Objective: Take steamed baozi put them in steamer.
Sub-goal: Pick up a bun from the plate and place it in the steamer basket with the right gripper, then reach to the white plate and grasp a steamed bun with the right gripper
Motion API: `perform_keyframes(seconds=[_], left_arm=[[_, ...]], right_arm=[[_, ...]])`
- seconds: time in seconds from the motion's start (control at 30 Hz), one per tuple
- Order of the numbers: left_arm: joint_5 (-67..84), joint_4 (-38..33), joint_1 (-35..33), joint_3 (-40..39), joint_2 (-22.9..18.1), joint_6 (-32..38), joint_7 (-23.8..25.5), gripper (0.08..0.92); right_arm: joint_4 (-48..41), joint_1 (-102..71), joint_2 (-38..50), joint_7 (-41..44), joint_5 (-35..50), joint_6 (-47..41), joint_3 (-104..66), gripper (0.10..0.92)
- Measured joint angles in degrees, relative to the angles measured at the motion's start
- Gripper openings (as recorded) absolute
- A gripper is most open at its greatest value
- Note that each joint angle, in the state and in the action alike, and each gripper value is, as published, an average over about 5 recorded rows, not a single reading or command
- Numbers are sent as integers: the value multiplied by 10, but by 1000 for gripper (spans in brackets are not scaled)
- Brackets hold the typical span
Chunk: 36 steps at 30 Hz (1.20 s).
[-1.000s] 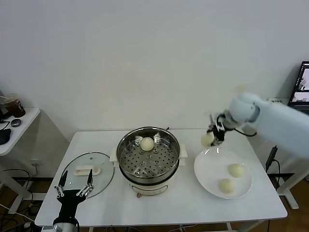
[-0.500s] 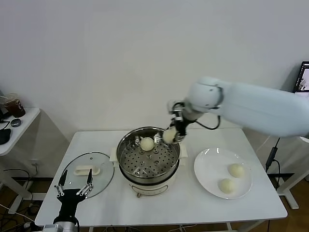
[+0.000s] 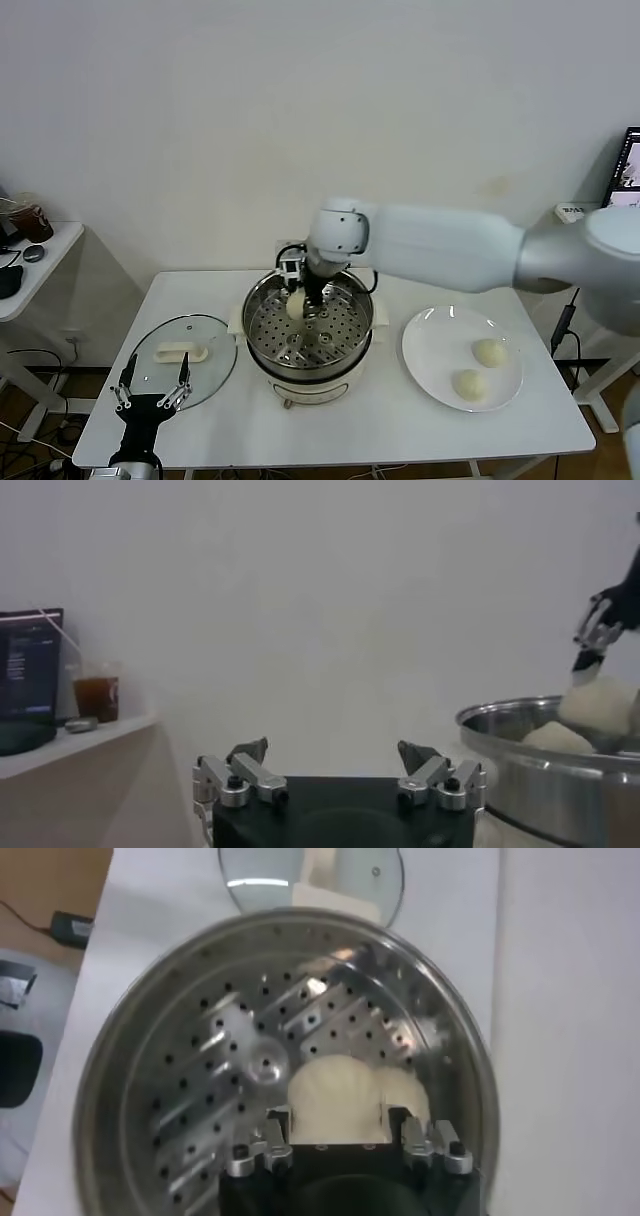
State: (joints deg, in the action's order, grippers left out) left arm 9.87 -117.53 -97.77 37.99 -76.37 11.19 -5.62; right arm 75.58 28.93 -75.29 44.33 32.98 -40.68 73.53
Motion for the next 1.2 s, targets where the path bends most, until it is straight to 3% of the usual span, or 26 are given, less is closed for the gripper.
perform_keyframes(seconds=[0.4, 0.7, 0.93, 1.2], left_arm=[[-2, 5, 3, 0, -1, 1, 0, 823], [-3, 6, 3, -2, -2, 1, 0, 823], [-5, 11, 2, -2, 2, 4, 0, 823], [-8, 17, 5, -3, 3, 7, 0, 823]], right_arm=[[-57, -35, -62, -11, 0, -6, -4, 592], [-56, -30, -58, 9, -11, -7, -14, 804], [-13, 19, 3, 79, -48, 16, -18, 822], [65, 81, 151, 193, -117, 97, -12, 823]])
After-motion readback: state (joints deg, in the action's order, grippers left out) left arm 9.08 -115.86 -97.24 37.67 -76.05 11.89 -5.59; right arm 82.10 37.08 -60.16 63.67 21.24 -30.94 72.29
